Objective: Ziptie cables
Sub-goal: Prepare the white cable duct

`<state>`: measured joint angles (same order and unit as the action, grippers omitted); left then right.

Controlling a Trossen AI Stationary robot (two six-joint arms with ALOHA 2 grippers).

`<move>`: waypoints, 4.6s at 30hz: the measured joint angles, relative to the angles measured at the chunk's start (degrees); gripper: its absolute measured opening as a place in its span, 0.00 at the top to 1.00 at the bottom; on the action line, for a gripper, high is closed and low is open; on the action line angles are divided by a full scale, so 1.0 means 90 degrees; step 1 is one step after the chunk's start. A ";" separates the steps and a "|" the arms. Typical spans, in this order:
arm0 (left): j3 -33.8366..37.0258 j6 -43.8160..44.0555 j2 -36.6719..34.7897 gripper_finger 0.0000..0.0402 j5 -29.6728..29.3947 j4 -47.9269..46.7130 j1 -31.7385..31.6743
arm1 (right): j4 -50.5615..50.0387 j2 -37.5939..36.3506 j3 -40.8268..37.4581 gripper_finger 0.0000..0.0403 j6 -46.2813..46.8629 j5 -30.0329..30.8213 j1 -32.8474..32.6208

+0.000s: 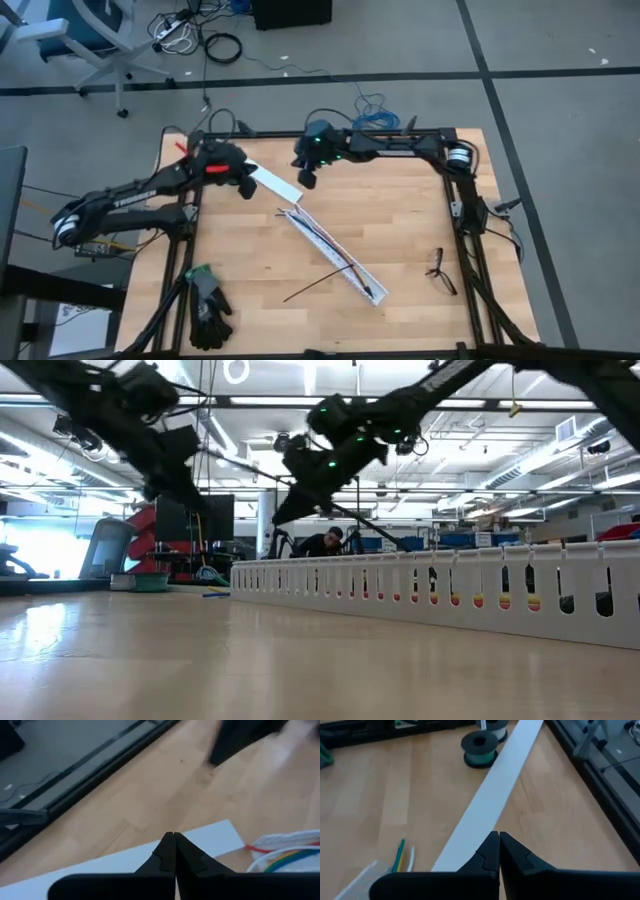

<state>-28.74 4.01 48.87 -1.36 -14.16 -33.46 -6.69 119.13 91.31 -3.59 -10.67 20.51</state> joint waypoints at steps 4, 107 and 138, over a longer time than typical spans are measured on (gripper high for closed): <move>0.0271 0.0215 -0.0594 1.00 0.0016 -0.0060 0.0228 | -0.0172 0.0712 0.0856 0.95 0.0082 -0.0106 -0.0028; 0.0481 -0.0112 0.1431 0.99 0.0677 0.2323 0.1691 | -0.2261 -0.3273 -0.4414 0.72 0.2417 0.1879 -0.0439; -0.5596 -0.5411 0.6962 0.99 0.1656 -0.0477 0.2851 | -0.0497 -0.3547 -0.5015 0.72 0.2212 0.2392 -0.0475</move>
<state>-79.10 -44.69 111.54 13.55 -18.45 -7.80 -11.16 87.20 46.17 16.32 10.85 16.23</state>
